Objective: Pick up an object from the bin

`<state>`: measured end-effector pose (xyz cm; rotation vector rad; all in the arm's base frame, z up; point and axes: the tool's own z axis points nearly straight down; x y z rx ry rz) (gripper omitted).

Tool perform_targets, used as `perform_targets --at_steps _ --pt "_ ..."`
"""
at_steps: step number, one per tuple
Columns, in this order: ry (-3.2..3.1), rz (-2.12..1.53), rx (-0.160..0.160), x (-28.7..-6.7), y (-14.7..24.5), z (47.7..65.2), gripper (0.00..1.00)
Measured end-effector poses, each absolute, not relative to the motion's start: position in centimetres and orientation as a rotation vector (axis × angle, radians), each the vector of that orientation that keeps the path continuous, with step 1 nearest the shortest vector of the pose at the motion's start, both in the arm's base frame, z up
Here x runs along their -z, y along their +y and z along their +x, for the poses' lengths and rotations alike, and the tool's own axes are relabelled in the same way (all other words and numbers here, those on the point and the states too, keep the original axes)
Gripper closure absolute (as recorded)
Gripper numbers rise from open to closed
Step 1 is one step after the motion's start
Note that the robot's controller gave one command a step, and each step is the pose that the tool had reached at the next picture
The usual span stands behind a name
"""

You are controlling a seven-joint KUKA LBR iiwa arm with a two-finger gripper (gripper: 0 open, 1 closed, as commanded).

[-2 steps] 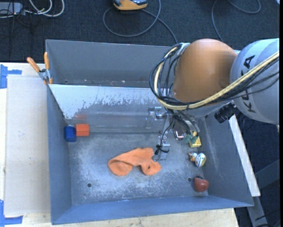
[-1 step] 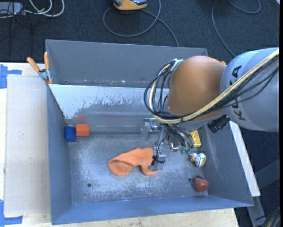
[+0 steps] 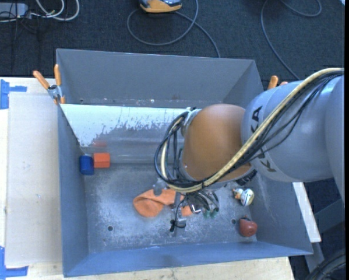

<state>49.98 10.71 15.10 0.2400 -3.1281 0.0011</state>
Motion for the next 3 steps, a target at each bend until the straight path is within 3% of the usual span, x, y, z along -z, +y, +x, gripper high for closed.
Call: perform_targets --at_steps 1,2,3 --pt "-3.12 0.318 0.004 -14.5 11.0 50.2 0.0" --pt "-3.088 0.562 0.0 -14.7 9.7 54.3 0.0" --pt "-3.099 0.5 0.004 -14.6 9.9 56.5 0.0"
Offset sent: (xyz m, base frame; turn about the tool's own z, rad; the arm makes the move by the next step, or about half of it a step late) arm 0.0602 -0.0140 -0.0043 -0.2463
